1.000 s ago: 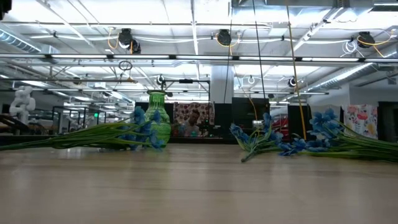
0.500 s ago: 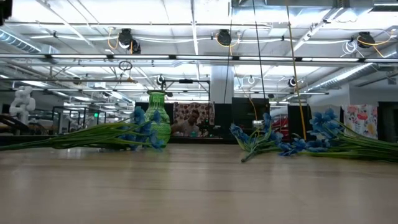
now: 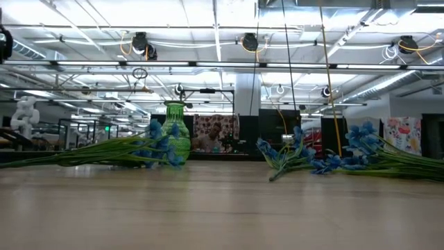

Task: Sort flowers into vase by color
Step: Put the red flower into the yellow vase

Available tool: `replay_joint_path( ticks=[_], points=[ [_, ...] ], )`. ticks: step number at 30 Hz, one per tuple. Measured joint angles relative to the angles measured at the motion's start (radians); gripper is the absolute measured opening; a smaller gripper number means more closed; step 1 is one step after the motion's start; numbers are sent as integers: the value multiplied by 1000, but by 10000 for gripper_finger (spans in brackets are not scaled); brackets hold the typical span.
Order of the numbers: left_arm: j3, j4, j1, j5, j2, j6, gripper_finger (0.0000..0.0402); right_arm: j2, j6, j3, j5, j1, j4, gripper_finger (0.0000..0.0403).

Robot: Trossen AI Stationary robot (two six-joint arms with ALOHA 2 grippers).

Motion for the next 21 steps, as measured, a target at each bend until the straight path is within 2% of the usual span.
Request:
replay_joint_path(
  ticks=[8, 16, 21],
  points=[
    [0, -101, -38, 162, 30, -148, 13, -1, 21, 0, -1, 0, -54, 225],
    [0, -66, -125, 174, 69, -207, 13, -1, 55, -1, -2, 0, -78, 224],
    [0, -68, -178, 105, 102, -234, 13, -2, 55, -1, -2, 0, -79, 224]
  ],
)
